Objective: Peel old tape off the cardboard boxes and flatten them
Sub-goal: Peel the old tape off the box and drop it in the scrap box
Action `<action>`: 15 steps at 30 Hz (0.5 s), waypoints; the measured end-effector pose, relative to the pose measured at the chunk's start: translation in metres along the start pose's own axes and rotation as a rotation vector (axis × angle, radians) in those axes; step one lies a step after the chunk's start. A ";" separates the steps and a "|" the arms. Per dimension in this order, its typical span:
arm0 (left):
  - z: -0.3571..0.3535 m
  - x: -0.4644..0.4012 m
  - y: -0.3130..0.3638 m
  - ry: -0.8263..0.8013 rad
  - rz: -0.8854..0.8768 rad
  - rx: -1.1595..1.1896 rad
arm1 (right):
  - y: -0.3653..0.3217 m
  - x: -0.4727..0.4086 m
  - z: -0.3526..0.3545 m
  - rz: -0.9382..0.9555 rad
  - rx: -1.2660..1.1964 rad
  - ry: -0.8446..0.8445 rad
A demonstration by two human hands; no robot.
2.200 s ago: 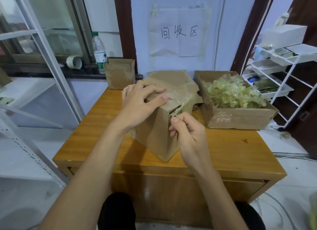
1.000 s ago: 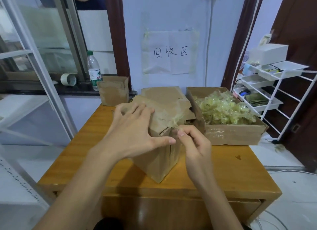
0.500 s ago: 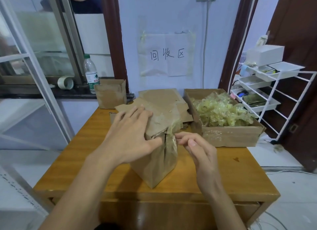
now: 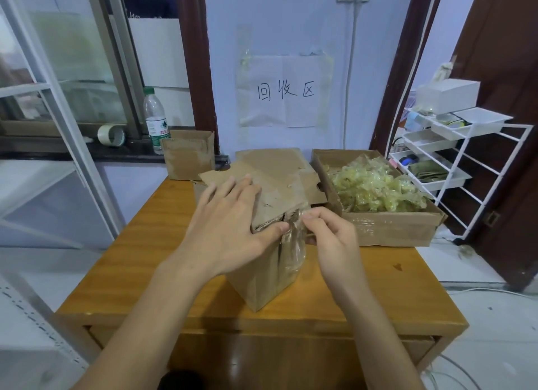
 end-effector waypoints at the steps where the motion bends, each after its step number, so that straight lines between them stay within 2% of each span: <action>1: 0.000 0.000 0.001 0.000 -0.004 0.002 | 0.001 0.001 0.001 -0.012 -0.027 0.008; 6: 0.011 -0.005 0.004 -0.049 -0.042 -0.040 | 0.008 0.005 0.005 -0.016 -0.104 0.028; 10: 0.017 -0.006 0.008 -0.047 0.032 -0.065 | 0.014 0.006 0.006 -0.017 -0.154 -0.008; 15: 0.015 -0.003 0.011 -0.029 0.062 -0.072 | 0.023 0.010 0.011 -0.090 -0.275 0.064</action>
Point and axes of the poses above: each hand's wrist, its own x-axis away from the middle knuckle, its own z-axis out of the back of the hand, y = z × x, the point moved 5 cm from there along -x, towards the middle knuckle, and after that the axes turned 15 degrees about -x, right-handed, at the moved point
